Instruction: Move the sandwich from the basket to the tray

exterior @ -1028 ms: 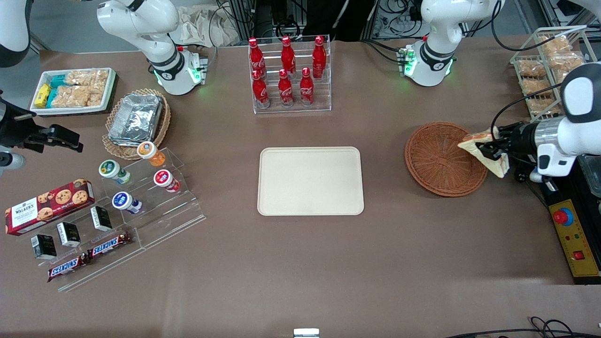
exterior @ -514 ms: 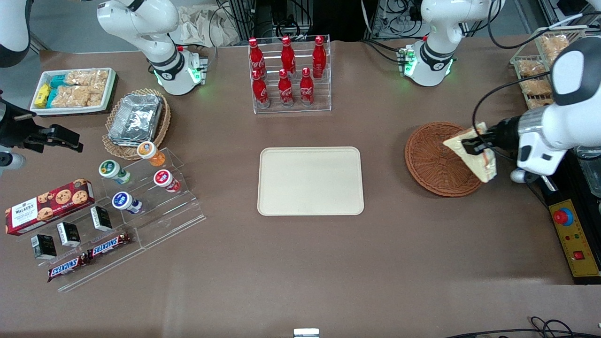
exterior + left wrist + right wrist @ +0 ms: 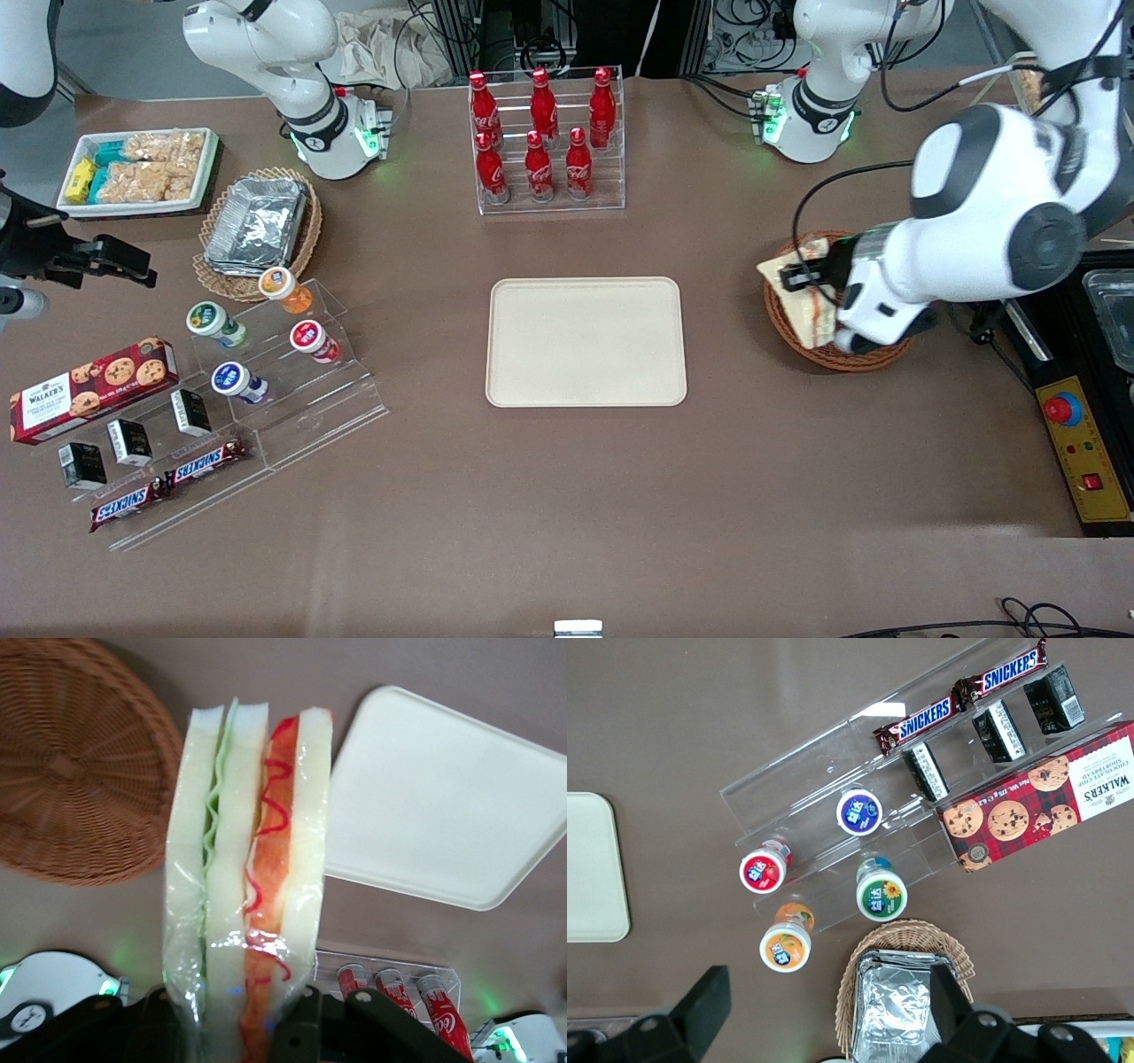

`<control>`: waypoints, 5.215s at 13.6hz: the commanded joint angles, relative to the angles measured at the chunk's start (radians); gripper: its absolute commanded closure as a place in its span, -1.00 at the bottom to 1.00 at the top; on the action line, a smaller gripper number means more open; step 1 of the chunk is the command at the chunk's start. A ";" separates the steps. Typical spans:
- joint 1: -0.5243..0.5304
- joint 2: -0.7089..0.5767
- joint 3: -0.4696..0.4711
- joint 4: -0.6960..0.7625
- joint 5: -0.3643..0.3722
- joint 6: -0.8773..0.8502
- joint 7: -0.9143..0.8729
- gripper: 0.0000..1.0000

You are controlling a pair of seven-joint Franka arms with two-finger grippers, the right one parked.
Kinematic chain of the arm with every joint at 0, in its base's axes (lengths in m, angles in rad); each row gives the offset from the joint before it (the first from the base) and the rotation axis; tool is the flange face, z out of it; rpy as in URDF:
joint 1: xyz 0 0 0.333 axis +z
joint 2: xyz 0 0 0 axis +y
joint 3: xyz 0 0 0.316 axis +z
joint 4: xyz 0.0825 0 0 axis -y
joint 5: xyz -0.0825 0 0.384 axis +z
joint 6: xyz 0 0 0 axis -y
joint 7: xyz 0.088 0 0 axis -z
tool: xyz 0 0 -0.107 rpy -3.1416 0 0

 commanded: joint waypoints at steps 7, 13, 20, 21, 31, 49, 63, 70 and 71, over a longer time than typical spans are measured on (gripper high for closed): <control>-0.249 0.240 0.000 0.046 0.180 0.196 -0.024 0.41; -0.276 0.380 0.000 0.074 0.188 0.261 -0.038 0.40; -0.311 0.494 0.000 0.126 0.196 0.336 -0.035 0.40; -0.315 0.503 0.000 0.126 0.197 0.336 -0.035 0.40; -0.317 0.546 0.002 0.114 0.205 0.354 -0.035 0.40; -0.305 0.347 0.009 0.132 0.208 0.214 -0.199 -1.00; 0.049 0.015 0.011 0.122 0.314 0.045 0.275 -0.99; 0.074 -0.074 0.210 0.114 0.316 0.029 0.601 -0.99; 0.065 -0.083 0.236 0.114 0.315 0.028 0.626 -0.99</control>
